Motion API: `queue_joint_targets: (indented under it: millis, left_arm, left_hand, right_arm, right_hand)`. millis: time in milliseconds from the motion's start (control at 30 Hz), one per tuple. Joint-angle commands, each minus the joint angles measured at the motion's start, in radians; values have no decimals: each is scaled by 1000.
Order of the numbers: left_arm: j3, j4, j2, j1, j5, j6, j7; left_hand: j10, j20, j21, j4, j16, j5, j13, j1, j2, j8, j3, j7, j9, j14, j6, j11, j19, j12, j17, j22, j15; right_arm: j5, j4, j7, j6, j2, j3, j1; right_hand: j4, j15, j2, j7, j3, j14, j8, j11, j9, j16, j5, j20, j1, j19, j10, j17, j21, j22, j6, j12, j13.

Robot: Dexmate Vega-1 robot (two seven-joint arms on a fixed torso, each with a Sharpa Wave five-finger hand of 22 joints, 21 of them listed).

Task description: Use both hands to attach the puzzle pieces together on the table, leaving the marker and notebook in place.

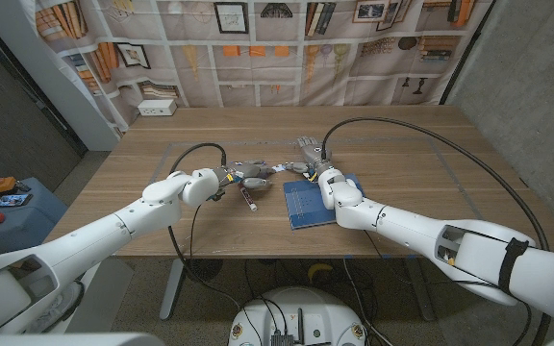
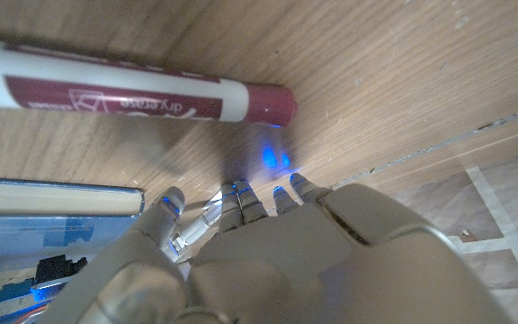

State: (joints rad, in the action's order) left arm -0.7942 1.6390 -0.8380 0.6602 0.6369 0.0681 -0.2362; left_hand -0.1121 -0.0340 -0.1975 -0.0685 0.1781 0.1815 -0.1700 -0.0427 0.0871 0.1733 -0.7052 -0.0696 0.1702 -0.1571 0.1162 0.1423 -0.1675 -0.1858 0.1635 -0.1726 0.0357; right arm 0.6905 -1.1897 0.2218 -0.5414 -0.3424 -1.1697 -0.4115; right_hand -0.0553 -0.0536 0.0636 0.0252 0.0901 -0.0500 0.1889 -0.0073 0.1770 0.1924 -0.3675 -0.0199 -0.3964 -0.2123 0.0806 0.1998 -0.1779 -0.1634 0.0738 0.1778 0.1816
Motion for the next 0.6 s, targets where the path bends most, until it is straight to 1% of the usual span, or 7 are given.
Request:
queue_joint_targets:
  millis: [33, 500, 600]
  left_arm:
    - [2, 10, -5, 9, -1, 4, 2]
    - [7, 23, -10, 20, 3, 9, 12]
    - [10, 28, -11, 23, 5, 17, 14]
  left_hand:
    - [-14, -39, -1, 2, 0, -2, -2, -9, 96, 8, -3, 2, 3, 5, 8, -5, -77, -4, 2, -3, 48]
    - [-12, -39, -1, 1, -1, -1, -2, -9, 96, 7, -3, 1, 3, 5, 6, -4, -76, -3, 2, -3, 49]
    - [-11, -39, -1, 1, -1, -1, -2, -9, 96, 7, -3, 2, 3, 5, 7, -8, -75, -3, 2, -3, 49]
  right_arm:
    - [11, 1, -16, -15, 1, -15, 7]
    - [34, -6, -25, -44, 2, -29, 9]
    - [40, -5, -20, -49, 3, -31, 8]
  right_hand:
    - [-9, -6, -2, 6, 4, -1, 7, -5, 3, 7, -9, 0, -18, -12, -1, 3, -6, 0, 2, 7, 3]
    - [-31, -6, 6, 5, 8, 1, 9, -1, 3, 9, -16, 0, -52, -17, 0, 2, -7, 0, 8, 7, 3]
    - [-36, -7, 7, 5, 9, 4, 10, 0, 4, 10, -17, 0, -60, -18, -2, 1, -7, 0, 8, 8, 4]
